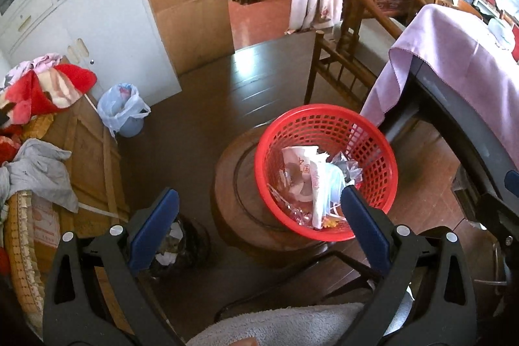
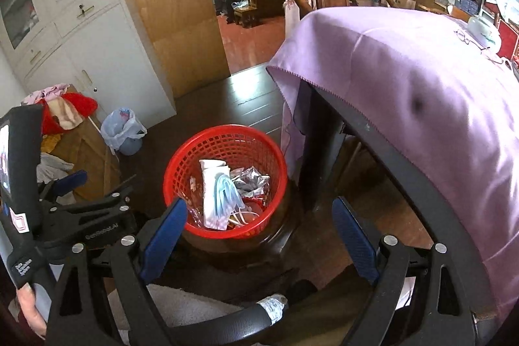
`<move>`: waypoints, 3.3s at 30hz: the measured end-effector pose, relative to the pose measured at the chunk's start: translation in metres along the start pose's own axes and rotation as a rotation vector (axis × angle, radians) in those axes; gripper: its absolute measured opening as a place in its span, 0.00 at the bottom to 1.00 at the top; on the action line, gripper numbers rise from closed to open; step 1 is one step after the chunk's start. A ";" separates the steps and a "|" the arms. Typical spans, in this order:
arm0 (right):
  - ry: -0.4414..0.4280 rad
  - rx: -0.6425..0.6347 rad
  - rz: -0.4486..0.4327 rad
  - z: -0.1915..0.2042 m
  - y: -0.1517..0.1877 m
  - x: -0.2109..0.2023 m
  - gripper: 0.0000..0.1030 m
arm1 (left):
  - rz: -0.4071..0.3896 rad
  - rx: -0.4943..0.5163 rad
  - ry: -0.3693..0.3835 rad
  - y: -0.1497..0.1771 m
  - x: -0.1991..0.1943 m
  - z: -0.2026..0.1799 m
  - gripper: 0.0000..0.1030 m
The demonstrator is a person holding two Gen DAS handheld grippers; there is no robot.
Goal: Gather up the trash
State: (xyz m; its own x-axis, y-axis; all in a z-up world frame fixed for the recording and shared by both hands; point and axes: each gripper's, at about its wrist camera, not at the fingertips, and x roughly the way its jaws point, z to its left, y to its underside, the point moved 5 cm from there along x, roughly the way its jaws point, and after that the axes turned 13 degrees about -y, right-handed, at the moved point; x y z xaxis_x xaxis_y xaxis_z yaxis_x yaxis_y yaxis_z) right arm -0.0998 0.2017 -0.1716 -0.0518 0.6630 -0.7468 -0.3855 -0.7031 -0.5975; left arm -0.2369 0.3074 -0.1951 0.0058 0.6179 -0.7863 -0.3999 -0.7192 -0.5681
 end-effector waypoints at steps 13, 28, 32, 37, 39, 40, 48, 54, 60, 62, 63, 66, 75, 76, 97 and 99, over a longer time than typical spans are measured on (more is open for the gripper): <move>0.008 -0.019 0.011 0.001 -0.001 0.007 0.86 | 0.005 0.026 -0.014 -0.002 0.003 -0.003 0.93; 0.008 -0.022 -0.001 0.004 -0.003 0.002 0.86 | -0.008 0.031 0.014 -0.003 -0.004 -0.006 0.93; 0.008 -0.022 -0.004 0.004 -0.004 0.001 0.86 | -0.008 0.025 0.017 -0.005 -0.004 -0.005 0.93; 0.009 -0.024 -0.009 0.005 -0.004 0.000 0.86 | -0.010 0.031 0.023 -0.005 -0.004 -0.006 0.93; 0.008 -0.024 -0.010 0.005 -0.004 0.000 0.86 | -0.009 0.032 0.023 -0.005 -0.004 -0.006 0.93; 0.009 -0.024 -0.010 0.005 -0.005 0.000 0.86 | -0.010 0.031 0.022 -0.005 -0.004 -0.006 0.93; 0.008 -0.024 -0.012 0.005 -0.005 -0.001 0.86 | -0.010 0.032 0.023 -0.005 -0.004 -0.006 0.93; 0.008 -0.024 -0.013 0.006 -0.005 -0.001 0.86 | -0.011 0.034 0.023 -0.005 -0.004 -0.007 0.93; 0.008 -0.024 -0.012 0.006 -0.005 0.000 0.86 | -0.013 0.033 0.022 -0.005 -0.005 -0.008 0.93; 0.007 -0.025 -0.012 0.006 -0.005 -0.001 0.86 | -0.013 0.034 0.022 -0.005 -0.005 -0.008 0.93; 0.008 -0.025 -0.013 0.006 -0.005 -0.001 0.86 | -0.013 0.034 0.022 -0.005 -0.005 -0.008 0.93; 0.007 -0.024 -0.013 0.007 -0.005 -0.001 0.86 | -0.013 0.034 0.022 -0.005 -0.005 -0.008 0.93; 0.008 -0.024 -0.013 0.007 -0.005 0.000 0.86 | -0.011 0.034 0.025 -0.005 -0.005 -0.008 0.93; 0.007 -0.024 -0.013 0.007 -0.005 0.000 0.86 | -0.011 0.034 0.025 -0.005 -0.006 -0.008 0.93; 0.004 -0.021 -0.015 0.007 -0.005 0.001 0.86 | -0.007 0.034 0.025 -0.004 -0.006 -0.007 0.93; 0.003 -0.020 -0.015 0.007 -0.005 0.001 0.86 | -0.005 0.032 0.026 -0.004 -0.006 -0.007 0.93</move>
State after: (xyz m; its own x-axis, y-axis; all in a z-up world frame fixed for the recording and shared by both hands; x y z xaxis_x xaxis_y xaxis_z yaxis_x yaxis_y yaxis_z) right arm -0.1042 0.2072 -0.1671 -0.0433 0.6728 -0.7386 -0.3672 -0.6982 -0.6145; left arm -0.2289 0.3047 -0.1895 0.0319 0.6128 -0.7896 -0.4293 -0.7050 -0.5645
